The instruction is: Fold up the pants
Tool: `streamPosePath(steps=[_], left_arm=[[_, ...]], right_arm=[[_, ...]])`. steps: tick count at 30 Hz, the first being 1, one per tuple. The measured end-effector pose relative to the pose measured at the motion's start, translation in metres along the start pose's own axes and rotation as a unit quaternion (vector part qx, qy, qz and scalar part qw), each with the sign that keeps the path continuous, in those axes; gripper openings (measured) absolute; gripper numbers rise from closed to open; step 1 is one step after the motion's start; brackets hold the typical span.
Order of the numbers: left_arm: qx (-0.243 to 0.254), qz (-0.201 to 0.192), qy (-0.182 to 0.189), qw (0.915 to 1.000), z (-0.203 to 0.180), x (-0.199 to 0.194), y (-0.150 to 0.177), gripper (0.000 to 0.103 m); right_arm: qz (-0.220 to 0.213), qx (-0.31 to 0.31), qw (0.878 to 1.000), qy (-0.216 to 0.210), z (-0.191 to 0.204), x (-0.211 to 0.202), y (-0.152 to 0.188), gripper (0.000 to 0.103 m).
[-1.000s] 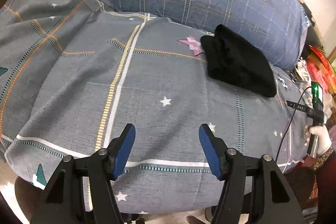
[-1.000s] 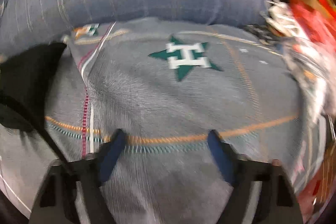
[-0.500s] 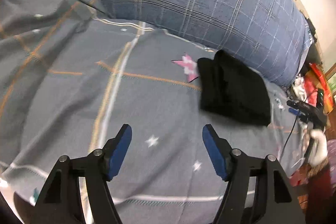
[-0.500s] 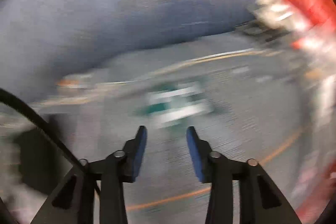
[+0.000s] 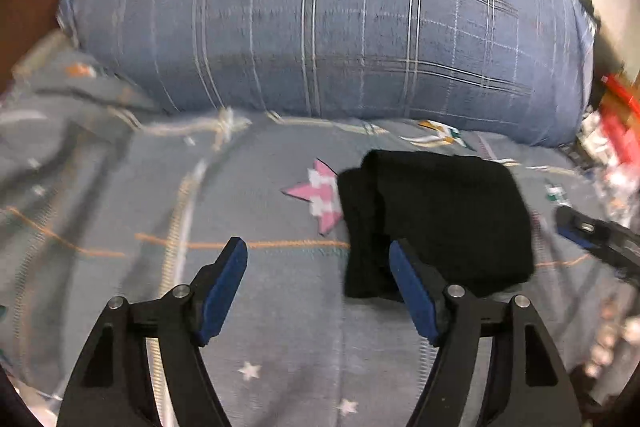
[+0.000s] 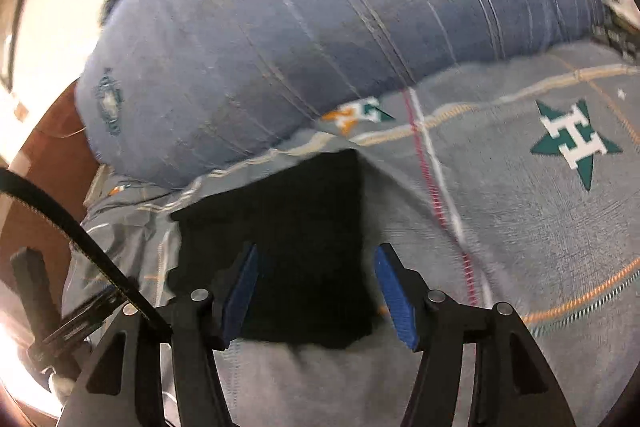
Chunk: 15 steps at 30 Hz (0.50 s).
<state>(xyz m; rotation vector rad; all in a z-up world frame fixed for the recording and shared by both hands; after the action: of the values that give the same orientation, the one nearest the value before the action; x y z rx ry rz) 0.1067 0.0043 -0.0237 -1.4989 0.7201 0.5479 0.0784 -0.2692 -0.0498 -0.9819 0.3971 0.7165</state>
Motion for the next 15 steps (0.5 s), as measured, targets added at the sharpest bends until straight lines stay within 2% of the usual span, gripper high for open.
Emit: streamPosePath(steps=[6,9,15], left_arm=[[-0.001,-0.03,-0.005,0.9995,-0.011,-0.018,0.0,0.081],[-0.001,-0.04,-0.003,0.9992,-0.017,-0.03,0.002,0.081],[-0.003,-0.068,-0.014,0.9976,-0.019,-0.054,0.006,0.083]], right_arm=[[-0.022,-0.095,0.995,0.039,0.033,-0.03,0.042,0.073],[-0.016,-0.098,0.994,0.047,0.035,-0.033,0.06,0.073],[-0.026,-0.101,0.992,0.07,0.029,-0.041,0.071,0.074]])
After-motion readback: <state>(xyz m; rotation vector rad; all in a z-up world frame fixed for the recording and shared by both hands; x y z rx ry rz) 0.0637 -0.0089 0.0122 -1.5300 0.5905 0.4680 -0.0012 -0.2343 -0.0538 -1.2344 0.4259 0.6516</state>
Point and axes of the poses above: each gripper's, at about its wrist camera, not at the fingertips, and x roughly the way its jaws point, z to its left, y to its underside, the point moved 7 cm from there along x, roughly the way its jaws point, and after that the axes turned 4 degrees about -z, right-handed, at the moved point
